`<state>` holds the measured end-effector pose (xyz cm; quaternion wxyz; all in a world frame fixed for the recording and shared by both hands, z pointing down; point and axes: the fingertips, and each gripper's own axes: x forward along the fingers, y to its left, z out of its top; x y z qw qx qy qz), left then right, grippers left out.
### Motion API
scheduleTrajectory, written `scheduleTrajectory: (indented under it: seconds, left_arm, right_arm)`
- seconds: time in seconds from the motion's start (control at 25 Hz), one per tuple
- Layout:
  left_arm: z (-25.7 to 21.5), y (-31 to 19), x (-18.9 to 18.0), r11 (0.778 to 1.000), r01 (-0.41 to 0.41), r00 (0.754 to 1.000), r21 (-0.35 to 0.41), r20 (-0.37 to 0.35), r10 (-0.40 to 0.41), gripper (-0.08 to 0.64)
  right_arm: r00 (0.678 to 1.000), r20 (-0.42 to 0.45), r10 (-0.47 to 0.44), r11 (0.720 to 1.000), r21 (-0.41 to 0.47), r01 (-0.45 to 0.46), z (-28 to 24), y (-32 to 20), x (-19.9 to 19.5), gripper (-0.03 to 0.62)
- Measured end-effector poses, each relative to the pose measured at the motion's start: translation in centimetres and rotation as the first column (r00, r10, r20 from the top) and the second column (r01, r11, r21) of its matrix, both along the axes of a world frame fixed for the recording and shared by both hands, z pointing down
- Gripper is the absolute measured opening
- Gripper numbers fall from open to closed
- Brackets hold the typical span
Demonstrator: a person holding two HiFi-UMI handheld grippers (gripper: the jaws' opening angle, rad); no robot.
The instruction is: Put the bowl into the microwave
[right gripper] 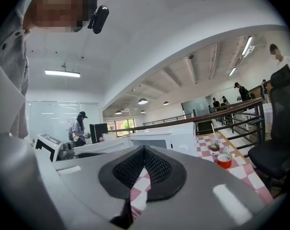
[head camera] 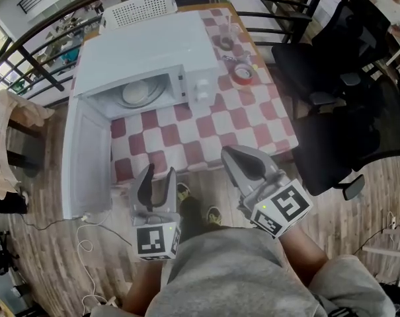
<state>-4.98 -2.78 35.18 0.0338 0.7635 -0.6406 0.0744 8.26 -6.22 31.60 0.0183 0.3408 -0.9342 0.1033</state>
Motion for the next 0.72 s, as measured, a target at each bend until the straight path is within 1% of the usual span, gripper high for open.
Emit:
scheduleTrajectory:
  seconds: [0.32,0.52,0.72]
  left_arm:
    - [-1.5,3.8,1.0,1.000,0.023,1.000,0.020,-0.001,-0.023,0.020]
    - [-2.7,5.0,1.4,0.999,0.035,0.999,0.036,0.011,-0.036,0.011]
    - [-3.0,5.5,1.6,0.999,0.041,0.999,0.029,0.014,-0.042,0.012]
  right_arm:
    - [1.000,0.000,-0.024,1.000,0.004,0.024,0.0,2.5,1.1,0.000]
    - [0.999,0.004,-0.038,0.999,0.004,0.038,-0.2,3.3,1.4,0.000]
    - [0.999,-0.006,-0.040,0.999,0.001,0.040,0.0,3.6,1.8,0.000]
